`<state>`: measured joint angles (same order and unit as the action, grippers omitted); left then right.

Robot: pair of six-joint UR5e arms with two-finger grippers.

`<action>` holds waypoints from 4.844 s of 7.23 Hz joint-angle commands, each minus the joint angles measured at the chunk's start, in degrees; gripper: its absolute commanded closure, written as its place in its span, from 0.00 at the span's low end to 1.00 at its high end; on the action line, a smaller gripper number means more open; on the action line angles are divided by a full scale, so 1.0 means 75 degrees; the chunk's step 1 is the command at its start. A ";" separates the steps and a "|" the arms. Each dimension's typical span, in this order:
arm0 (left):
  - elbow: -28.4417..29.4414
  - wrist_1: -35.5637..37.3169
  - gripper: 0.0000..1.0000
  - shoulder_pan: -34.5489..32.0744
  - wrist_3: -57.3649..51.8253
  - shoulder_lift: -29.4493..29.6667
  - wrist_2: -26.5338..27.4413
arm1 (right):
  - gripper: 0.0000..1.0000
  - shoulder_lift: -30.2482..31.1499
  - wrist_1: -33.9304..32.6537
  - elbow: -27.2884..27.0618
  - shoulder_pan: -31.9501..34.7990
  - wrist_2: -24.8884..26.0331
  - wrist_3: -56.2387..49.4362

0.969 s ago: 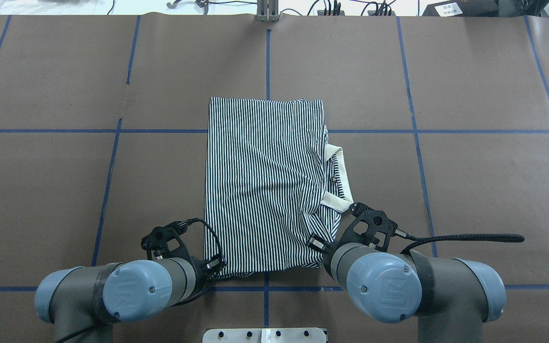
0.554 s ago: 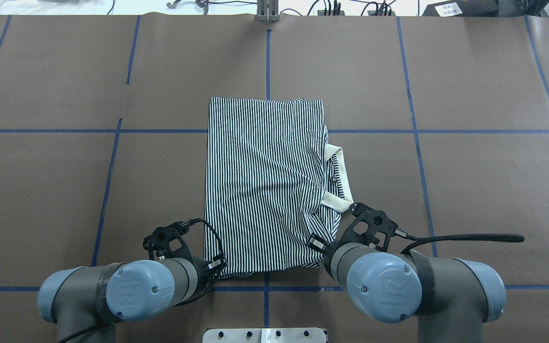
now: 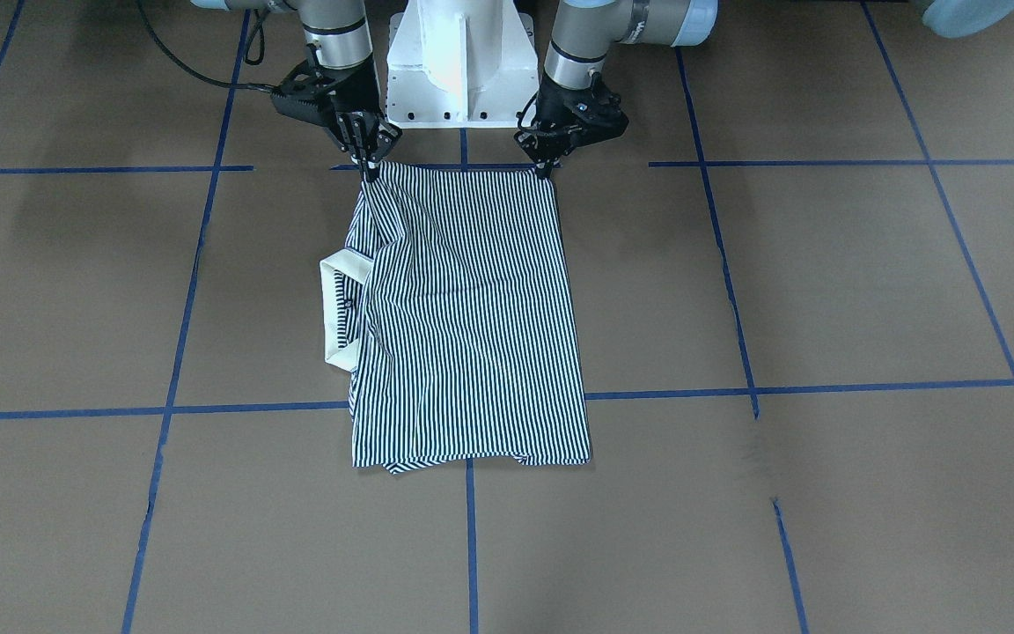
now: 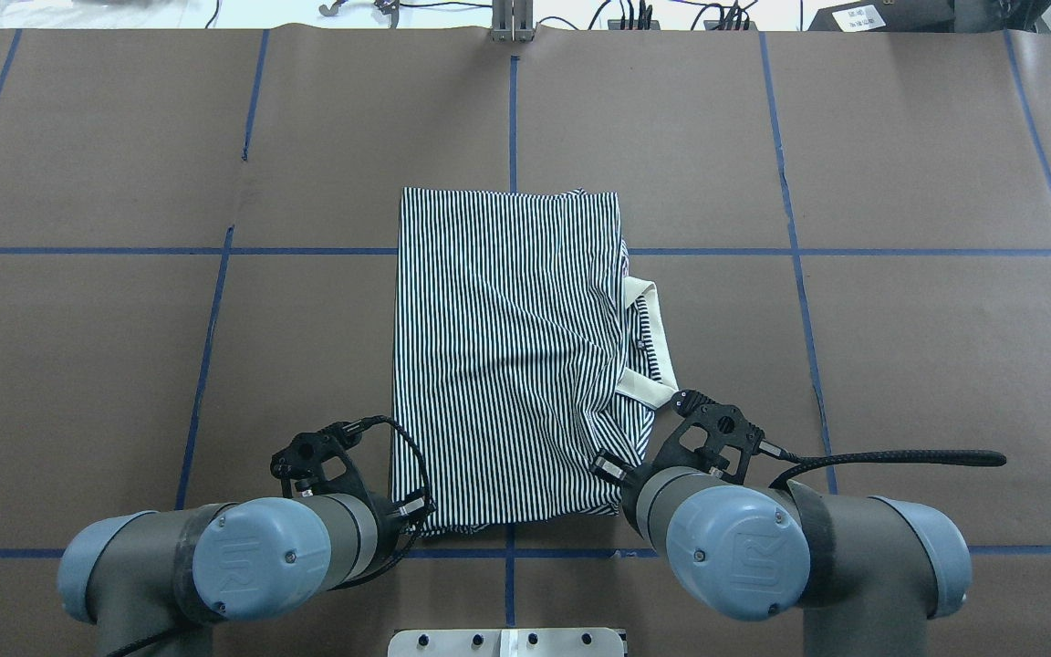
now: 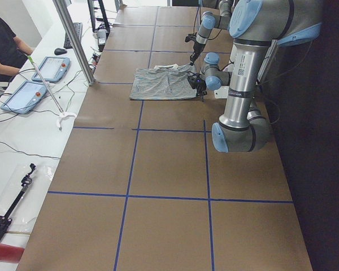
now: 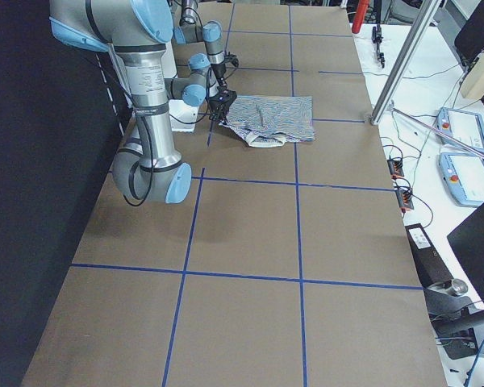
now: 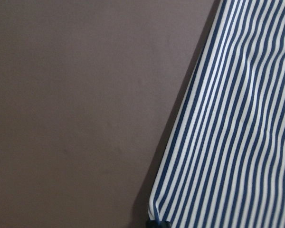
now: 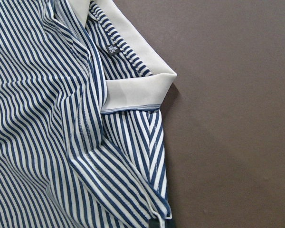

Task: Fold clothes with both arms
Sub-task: 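Grasp the near edge with both grippers and fold it away from the robot, then release the folded edge and raise both grippers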

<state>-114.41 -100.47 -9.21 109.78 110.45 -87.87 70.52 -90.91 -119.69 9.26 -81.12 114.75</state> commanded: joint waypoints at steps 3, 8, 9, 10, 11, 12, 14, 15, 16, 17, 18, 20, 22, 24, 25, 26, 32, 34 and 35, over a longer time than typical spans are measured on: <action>-0.2043 0.1361 1.00 -0.0712 -0.0210 0.0178 -0.0670 | 1.00 -0.0341 -0.1906 -0.1537 0.0238 -0.0046 0.0275; 0.0167 0.1279 1.00 -0.2662 -0.1827 0.1513 -0.1070 | 1.00 -0.2404 -0.1056 0.1726 0.3003 -0.1436 -0.1412; 0.0590 0.1267 1.00 -0.2826 -0.2072 0.1735 -0.1058 | 1.00 -0.2429 -0.0483 0.2301 0.3216 -0.1627 -0.1680; 0.1093 0.1116 1.00 -0.2920 -0.2318 0.1912 -0.1035 | 1.00 -0.2569 -0.0164 0.2910 0.3381 -0.1664 -0.1985; 0.1713 0.0523 1.00 -0.3060 -0.2472 0.1983 -0.1023 | 1.00 -0.2918 -0.0102 0.3682 0.3545 -0.1884 -0.2394; 0.2601 -0.0121 1.00 -0.3247 -0.2879 0.2135 -0.0953 | 0.72 -0.3420 0.0327 0.4769 0.3732 -0.1991 -0.2816; 0.4315 -0.1318 0.47 -0.3971 -0.3805 0.2673 -0.0917 | 0.04 -0.4020 0.1884 0.6764 0.4457 -0.2575 -0.3867; 0.4297 -0.1381 0.42 -0.4150 -0.3856 0.2675 -0.0998 | 0.00 -0.4000 0.1925 0.6818 0.4704 -0.3007 -0.4211; 0.4019 -0.1405 0.42 -0.4163 -0.3844 0.2652 -0.1022 | 0.00 -0.3988 0.1937 0.6795 0.4788 -0.3162 -0.4214; 0.3494 -0.1324 0.42 -0.4163 -0.3786 0.2571 -0.1208 | 0.00 -0.3907 0.1960 0.6679 0.4789 -0.3199 -0.4168; 0.3106 -0.1172 0.76 -0.4047 -0.3577 0.2431 -0.1663 | 0.00 -0.3535 0.1961 0.6110 0.4777 -0.3211 -0.4144; 0.3066 -0.0472 1.00 -0.2973 -0.3690 0.2534 -0.1750 | 0.00 -0.2864 0.1972 0.5087 0.4777 -0.3513 -0.4168; 0.3323 -0.0456 1.00 -0.2558 -0.4287 0.2523 -0.1749 | 0.00 -0.2863 0.1972 0.5061 0.4789 -0.3551 -0.4168; 0.3546 -0.0804 1.00 -0.2616 -0.4698 0.2558 -0.1470 | 0.00 -0.2758 0.1972 0.4945 0.4812 -0.3551 -0.4144; 0.4034 -0.1469 1.00 -0.2837 -0.4711 0.2662 -0.1456 | 0.00 -0.2328 0.1972 0.4538 0.4812 -0.3562 -0.4144; 0.4840 -0.1974 1.00 -0.3071 -0.4700 0.3162 -0.1468 | 0.00 -0.1988 0.1961 0.4081 0.4824 -0.3644 -0.4156; 0.6164 -0.2659 1.00 -0.4666 -0.5895 0.3965 -0.2424 | 0.00 -0.1680 0.1926 0.3424 0.4615 -0.3738 -0.3656; 0.4480 -0.2659 1.00 -0.5261 -0.6348 0.2517 -0.3128 | 0.36 -0.1621 0.1855 0.2521 0.3599 -0.3657 -0.2683; 0.4067 -0.2659 1.00 -0.5578 -0.6758 0.2036 -0.3457 | 0.99 -0.1679 0.1878 0.2541 0.3048 -0.3633 -0.2656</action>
<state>-78.65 -120.44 -47.95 62.62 130.89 -110.46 58.16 -76.86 -99.32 37.23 -108.69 92.99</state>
